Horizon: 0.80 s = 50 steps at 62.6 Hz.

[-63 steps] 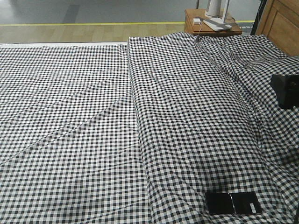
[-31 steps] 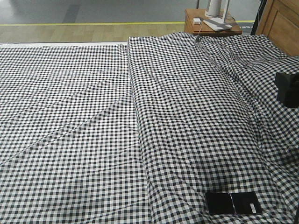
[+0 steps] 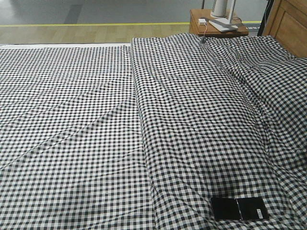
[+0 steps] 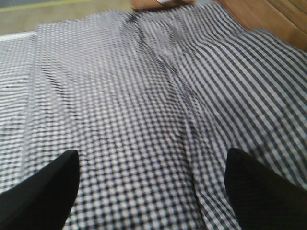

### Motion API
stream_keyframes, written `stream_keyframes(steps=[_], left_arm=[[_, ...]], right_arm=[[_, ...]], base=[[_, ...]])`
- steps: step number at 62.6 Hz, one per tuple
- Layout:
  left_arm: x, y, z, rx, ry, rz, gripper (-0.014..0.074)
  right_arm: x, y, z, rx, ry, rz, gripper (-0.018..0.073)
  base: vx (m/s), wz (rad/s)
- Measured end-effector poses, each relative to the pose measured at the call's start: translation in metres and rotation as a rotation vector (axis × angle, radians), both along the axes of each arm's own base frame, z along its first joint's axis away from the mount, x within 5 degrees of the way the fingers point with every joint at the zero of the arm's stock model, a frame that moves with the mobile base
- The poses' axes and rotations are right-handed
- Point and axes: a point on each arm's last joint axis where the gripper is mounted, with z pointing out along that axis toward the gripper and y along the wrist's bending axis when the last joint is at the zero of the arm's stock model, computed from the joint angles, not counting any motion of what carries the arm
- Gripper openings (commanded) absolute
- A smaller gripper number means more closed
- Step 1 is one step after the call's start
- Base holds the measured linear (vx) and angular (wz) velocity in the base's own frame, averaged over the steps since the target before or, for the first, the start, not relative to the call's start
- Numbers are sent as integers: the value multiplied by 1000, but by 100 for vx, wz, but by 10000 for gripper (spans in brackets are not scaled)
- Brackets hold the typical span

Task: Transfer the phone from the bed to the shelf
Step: 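Move the right gripper down toward the black phone on the bed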

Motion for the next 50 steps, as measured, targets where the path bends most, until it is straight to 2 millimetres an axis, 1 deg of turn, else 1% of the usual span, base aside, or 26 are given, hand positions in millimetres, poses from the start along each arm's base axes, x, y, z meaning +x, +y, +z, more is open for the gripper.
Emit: stream_keyframes(steps=[9, 15, 19, 28, 35, 42, 50], left_arm=[[0, 0, 0, 0, 0, 0, 1], [0, 0, 0, 0, 0, 0, 1], [0, 0, 0, 0, 0, 0, 1], [0, 0, 0, 0, 0, 0, 1], [0, 0, 0, 0, 0, 0, 1], [0, 0, 0, 0, 0, 0, 1], [0, 0, 0, 0, 0, 0, 1]], right_arm=[[8, -31, -10, 22, 98, -98, 579], [15, -50, -26, 41, 172, -121, 579], [20, -61, -41, 62, 230, -116, 579], [34, -85, -82, 122, 367, -74, 579], [43, -103, -121, 184, 468, -33, 579], [48, -116, -155, 245, 544, 5, 579], [53, -126, -196, 316, 609, 55, 579]], base=[[0, 0], [0, 0], [0, 0], [0, 0], [0, 0], [0, 0], [0, 0]])
